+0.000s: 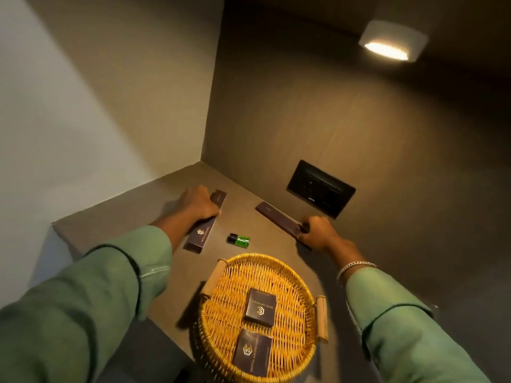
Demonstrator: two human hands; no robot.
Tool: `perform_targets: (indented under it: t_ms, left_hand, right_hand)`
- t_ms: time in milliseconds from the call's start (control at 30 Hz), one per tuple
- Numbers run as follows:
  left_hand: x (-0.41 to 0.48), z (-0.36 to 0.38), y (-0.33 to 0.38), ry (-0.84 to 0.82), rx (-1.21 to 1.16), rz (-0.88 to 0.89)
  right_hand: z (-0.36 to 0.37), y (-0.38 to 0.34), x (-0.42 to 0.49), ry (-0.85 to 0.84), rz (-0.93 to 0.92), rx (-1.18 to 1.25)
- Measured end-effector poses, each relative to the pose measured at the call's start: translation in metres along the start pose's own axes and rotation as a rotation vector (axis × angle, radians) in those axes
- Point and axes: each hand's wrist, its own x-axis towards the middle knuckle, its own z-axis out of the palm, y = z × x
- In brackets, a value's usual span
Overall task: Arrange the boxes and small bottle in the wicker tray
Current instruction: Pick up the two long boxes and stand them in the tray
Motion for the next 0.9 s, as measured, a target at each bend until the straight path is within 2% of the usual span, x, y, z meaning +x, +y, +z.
perform_targets:
  t_ms: [267, 367, 500, 667, 800, 900]
  left_hand:
    - [0.000, 0.001, 0.016, -0.073, 0.179, 0.049]
    - [-0.007, -0.016, 0.034, 0.003, 0.102, 0.110]
    - [-0.037, -0.047, 0.070, 0.137, -0.012, 0.226]
    - [-0.100, -0.045, 0.081, -0.031, -0.100, 0.307]
    - [-0.137, -0.022, 0.072, -0.061, -0.014, 0.349]
    - [-0.154, -0.007, 0.062, -0.032, 0.027, 0.397]
  right_hand:
    - [0.000, -0.004, 0.011, -0.036, 0.042, 0.000]
    - [-0.009, -0.006, -0.003, 0.000, 0.038, 0.017]
    - [-0.035, -0.018, -0.045, 0.046, -0.010, 0.195]
    - [-0.059, -0.045, -0.116, 0.040, 0.072, 0.398]
    - [-0.041, -0.067, -0.166, 0.011, 0.127, 0.289]
    - [-0.014, -0.079, -0.196, 0.096, 0.095, 0.152]
